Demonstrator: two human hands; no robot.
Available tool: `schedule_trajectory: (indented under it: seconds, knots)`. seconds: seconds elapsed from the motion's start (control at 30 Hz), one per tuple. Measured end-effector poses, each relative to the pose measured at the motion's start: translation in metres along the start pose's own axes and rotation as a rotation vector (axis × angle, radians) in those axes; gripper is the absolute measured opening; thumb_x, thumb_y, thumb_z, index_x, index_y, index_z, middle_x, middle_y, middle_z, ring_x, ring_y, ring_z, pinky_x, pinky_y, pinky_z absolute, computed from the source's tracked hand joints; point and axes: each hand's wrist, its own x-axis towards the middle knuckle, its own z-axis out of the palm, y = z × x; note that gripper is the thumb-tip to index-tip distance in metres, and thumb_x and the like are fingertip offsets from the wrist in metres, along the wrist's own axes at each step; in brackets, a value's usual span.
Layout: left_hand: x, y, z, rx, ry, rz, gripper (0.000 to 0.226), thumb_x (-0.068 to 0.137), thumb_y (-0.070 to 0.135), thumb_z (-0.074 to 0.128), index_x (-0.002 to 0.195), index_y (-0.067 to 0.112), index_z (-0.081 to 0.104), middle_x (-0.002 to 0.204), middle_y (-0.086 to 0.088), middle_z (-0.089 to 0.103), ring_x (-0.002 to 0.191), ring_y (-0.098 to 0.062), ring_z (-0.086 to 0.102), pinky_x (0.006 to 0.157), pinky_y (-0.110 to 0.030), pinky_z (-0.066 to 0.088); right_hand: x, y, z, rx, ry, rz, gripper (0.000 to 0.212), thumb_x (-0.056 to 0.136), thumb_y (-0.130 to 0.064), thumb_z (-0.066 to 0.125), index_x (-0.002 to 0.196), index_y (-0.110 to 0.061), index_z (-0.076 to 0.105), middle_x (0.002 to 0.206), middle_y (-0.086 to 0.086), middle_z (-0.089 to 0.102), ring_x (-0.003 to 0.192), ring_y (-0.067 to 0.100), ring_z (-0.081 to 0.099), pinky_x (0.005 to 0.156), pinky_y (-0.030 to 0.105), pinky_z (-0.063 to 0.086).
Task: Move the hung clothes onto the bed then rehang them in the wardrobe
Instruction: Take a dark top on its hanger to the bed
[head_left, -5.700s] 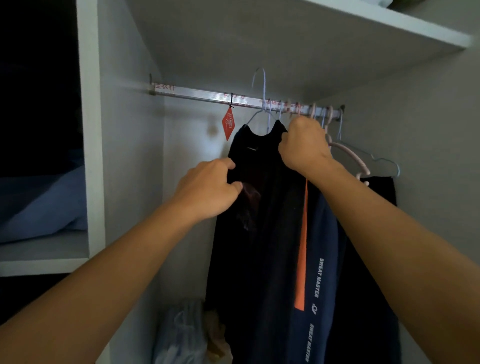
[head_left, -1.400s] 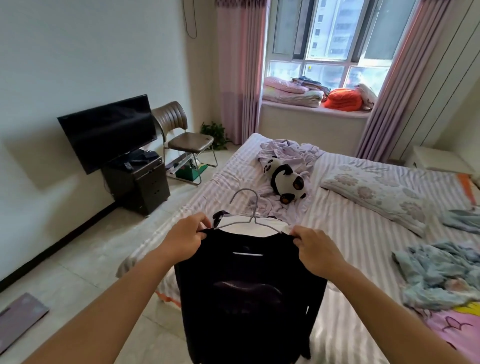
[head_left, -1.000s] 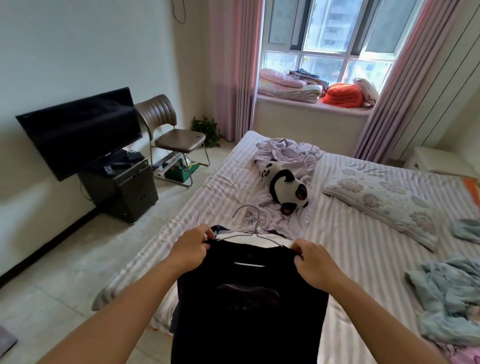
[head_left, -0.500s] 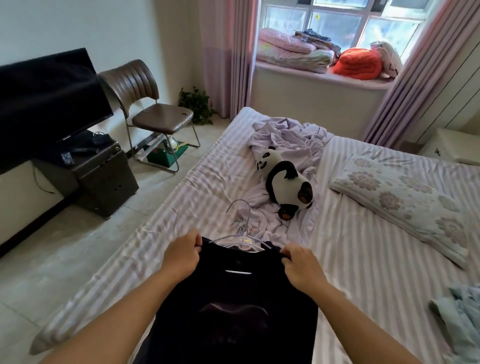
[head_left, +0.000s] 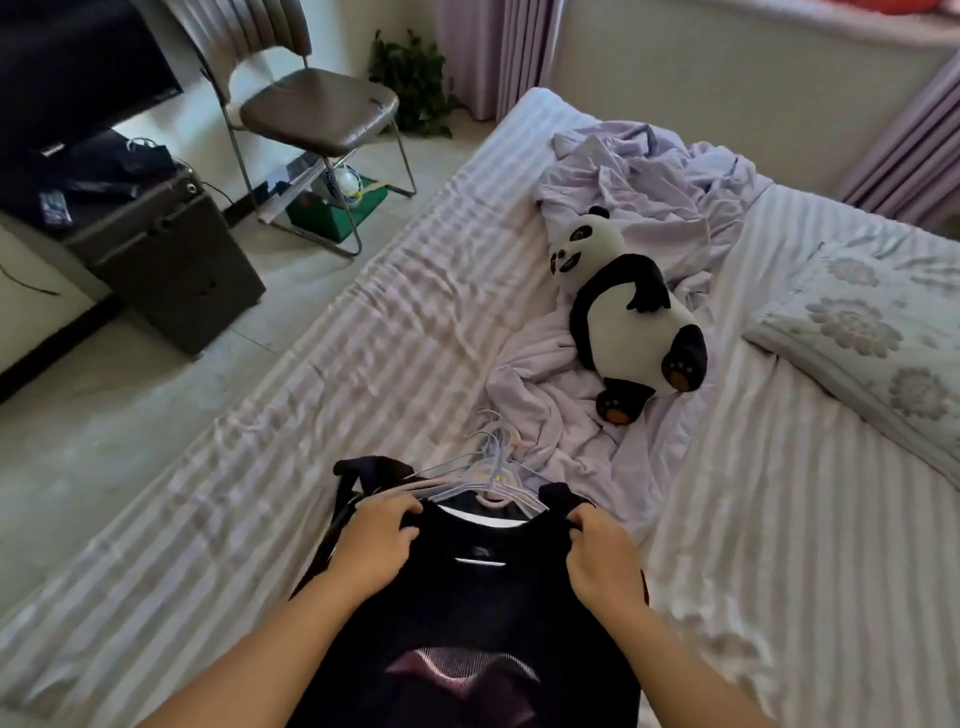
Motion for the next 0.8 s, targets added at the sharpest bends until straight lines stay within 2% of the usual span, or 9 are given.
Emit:
schedule_trajectory:
  seconds: [0.07, 0.13, 0.27, 0.33, 0.43, 0.53, 0.6, 0.7, 0.8]
  knots:
    - [0.003, -0.007, 0.013, 0.03, -0.05, -0.008, 0.051, 0.081, 0.033, 0.075, 0.128, 0.027, 0.058, 0.131, 0.002, 0.053, 0.123, -0.019, 0.052, 0.101, -0.03, 0.042, 0.011, 0.011, 0.019, -0.008, 0.006, -0.01, 0.015, 0.091, -0.001, 0.05, 0.092, -0.011, 0.061, 0.09, 0.004, 0.058, 0.081, 0.025, 0.057, 0.072, 0.04, 0.048]
    - [0.005, -0.015, 0.026, 0.082, -0.084, 0.004, 0.074, 0.078, 0.042, 0.077, 0.142, 0.024, 0.047, 0.153, 0.002, 0.034, 0.141, -0.018, 0.033, 0.113, -0.032, 0.032, 0.02, 0.021, 0.037, -0.011, 0.009, 0.001, 0.014, 0.09, -0.001, 0.052, 0.094, -0.01, 0.062, 0.089, 0.005, 0.058, 0.08, 0.029, 0.058, 0.072, 0.043, 0.048]
    - [0.004, -0.024, 0.048, 0.268, -0.099, 0.067, 0.088, 0.085, 0.048, 0.068, 0.155, 0.02, 0.023, 0.164, 0.001, 0.001, 0.148, -0.019, 0.014, 0.117, -0.035, 0.023, 0.027, 0.027, 0.057, 0.062, -0.015, 0.063, 0.017, 0.094, -0.003, 0.052, 0.103, -0.01, 0.065, 0.098, 0.002, 0.059, 0.091, 0.026, 0.057, 0.074, 0.035, 0.044]
    - [0.006, -0.024, 0.054, 0.3, -0.086, 0.059, 0.089, 0.087, 0.046, 0.066, 0.156, 0.021, 0.015, 0.165, 0.001, -0.001, 0.148, -0.019, 0.013, 0.117, -0.036, 0.023, 0.021, 0.026, 0.061, 0.075, 0.034, 0.065, 0.022, 0.093, -0.007, 0.058, 0.113, -0.01, 0.064, 0.106, 0.003, 0.06, 0.098, 0.025, 0.056, 0.078, 0.031, 0.04]
    - [0.01, -0.021, 0.056, 0.311, -0.08, 0.031, 0.089, 0.089, 0.049, 0.062, 0.157, 0.023, 0.011, 0.165, 0.001, -0.001, 0.147, -0.02, 0.013, 0.117, -0.038, 0.024, 0.001, 0.027, 0.066, -0.033, 0.09, -0.065, 0.059, 0.085, -0.03, 0.072, 0.136, -0.009, 0.052, 0.13, 0.003, 0.056, 0.118, 0.026, 0.052, 0.101, 0.035, 0.038]
    - [0.009, -0.015, 0.053, 0.332, -0.09, 0.003, 0.086, 0.09, 0.06, 0.052, 0.157, 0.024, 0.011, 0.165, 0.001, 0.0, 0.148, -0.019, 0.01, 0.117, -0.04, 0.022, -0.018, 0.031, 0.073, -0.117, 0.009, -0.094, 0.085, 0.084, -0.062, 0.056, 0.151, -0.014, 0.034, 0.152, -0.001, 0.039, 0.139, 0.021, 0.035, 0.117, 0.038, 0.026]
    - [0.006, -0.007, 0.051, 0.374, -0.079, -0.031, 0.084, 0.091, 0.064, 0.047, 0.156, 0.025, 0.011, 0.165, 0.0, 0.001, 0.149, -0.021, 0.01, 0.118, -0.041, 0.02, -0.024, 0.029, 0.073, -0.195, -0.059, -0.062, 0.087, 0.086, -0.068, 0.041, 0.155, -0.017, 0.025, 0.158, 0.0, 0.031, 0.146, 0.022, 0.025, 0.121, 0.041, 0.018]
    - [0.001, 0.008, 0.047, 0.371, -0.066, -0.103, 0.08, 0.092, 0.061, 0.047, 0.156, 0.026, 0.015, 0.164, -0.005, 0.005, 0.149, -0.024, 0.011, 0.118, -0.044, 0.02, -0.02, 0.014, 0.063, -0.247, -0.19, -0.001, 0.085, 0.095, -0.063, 0.039, 0.158, -0.017, 0.005, 0.165, 0.0, 0.01, 0.152, 0.024, 0.007, 0.122, 0.043, 0.007]
    - [-0.007, 0.017, 0.035, 0.282, -0.049, -0.124, 0.076, 0.091, 0.062, 0.048, 0.154, 0.026, 0.024, 0.163, -0.007, 0.014, 0.147, -0.026, 0.019, 0.118, -0.043, 0.022, -0.017, -0.003, 0.044, -0.262, -0.242, 0.02, 0.085, 0.094, -0.061, 0.044, 0.157, -0.016, 0.009, 0.164, 0.001, 0.014, 0.151, 0.024, 0.011, 0.122, 0.042, 0.01]
